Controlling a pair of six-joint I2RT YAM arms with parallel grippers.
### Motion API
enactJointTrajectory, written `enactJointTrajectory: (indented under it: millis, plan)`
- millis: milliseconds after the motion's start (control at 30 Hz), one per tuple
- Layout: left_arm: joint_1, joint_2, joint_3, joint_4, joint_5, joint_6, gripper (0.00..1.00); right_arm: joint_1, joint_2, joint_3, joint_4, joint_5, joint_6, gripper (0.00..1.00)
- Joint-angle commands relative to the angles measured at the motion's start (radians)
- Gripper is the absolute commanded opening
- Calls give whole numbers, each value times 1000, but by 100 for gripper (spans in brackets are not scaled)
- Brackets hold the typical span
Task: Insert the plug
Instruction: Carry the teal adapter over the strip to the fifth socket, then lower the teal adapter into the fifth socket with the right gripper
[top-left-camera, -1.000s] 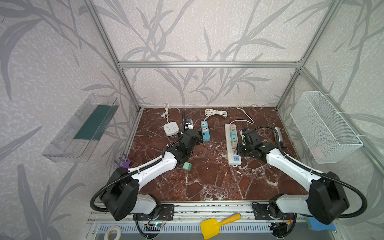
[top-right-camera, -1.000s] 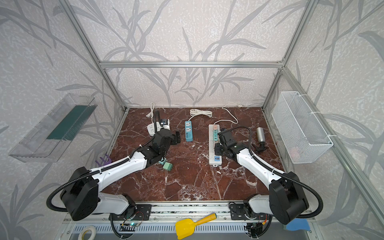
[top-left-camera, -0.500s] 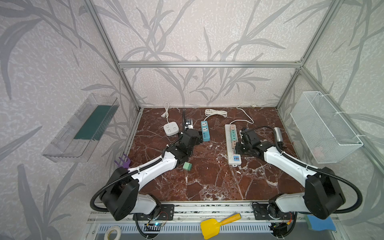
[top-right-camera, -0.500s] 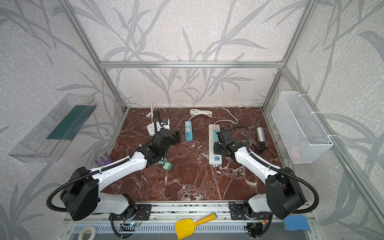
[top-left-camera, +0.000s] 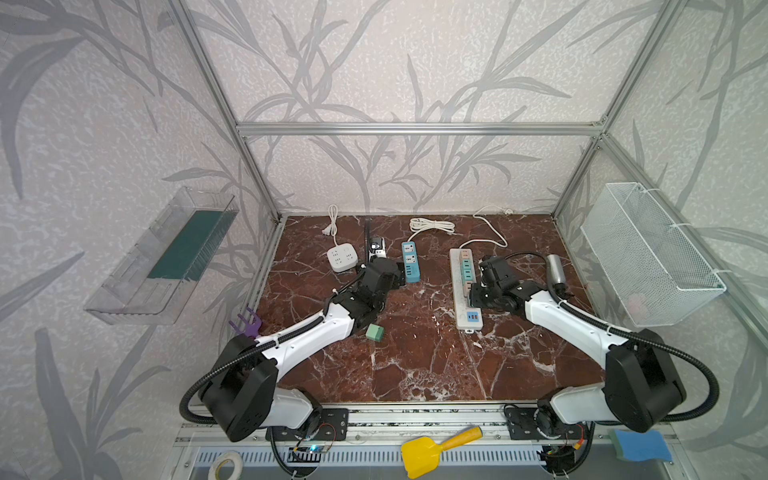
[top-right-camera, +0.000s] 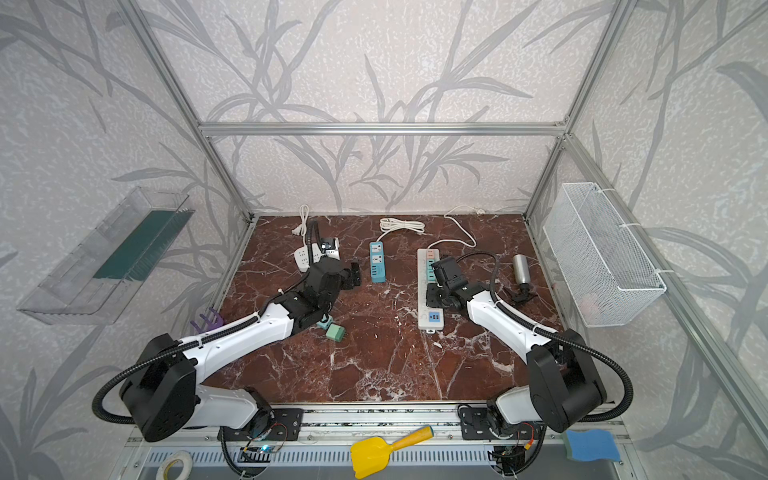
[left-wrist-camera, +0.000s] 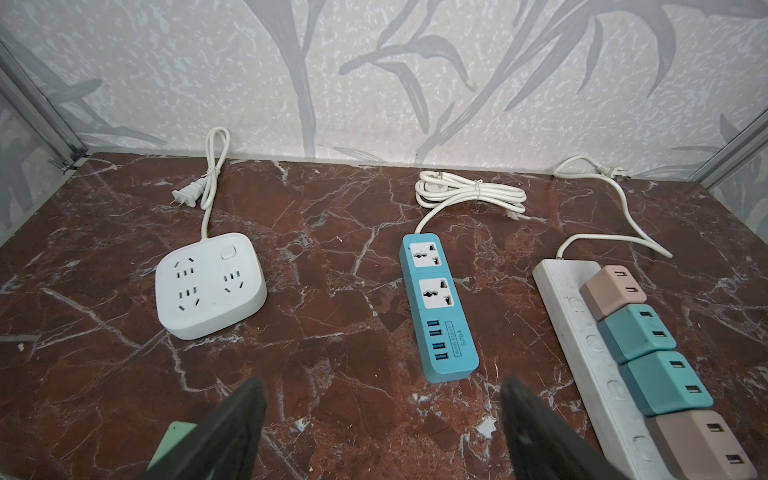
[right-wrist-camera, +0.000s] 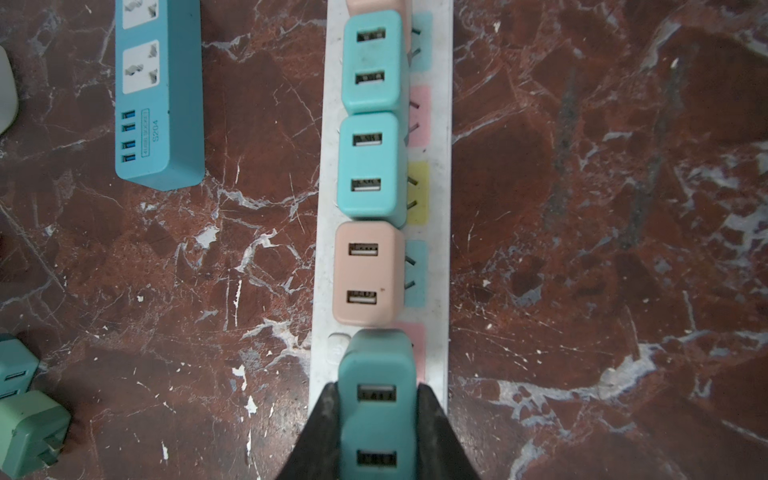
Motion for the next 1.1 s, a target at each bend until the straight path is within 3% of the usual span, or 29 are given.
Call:
enactJointTrajectory:
  millis: [0, 300, 667, 1067]
  plan:
    - [5, -30, 15, -7, 2, -20, 88, 4, 10, -8, 17, 18, 13, 0]
    - [5, -39, 12, -4, 0, -19, 88, 19, 25, -3, 18, 18, 16, 0]
    - [5, -44, 9, 2, 8, -20, 88, 46, 47, -6, -10, 105, 59, 0]
    - [6, -41, 9, 2, 14, -23, 88, 56, 25, 4, -60, 192, 19, 0]
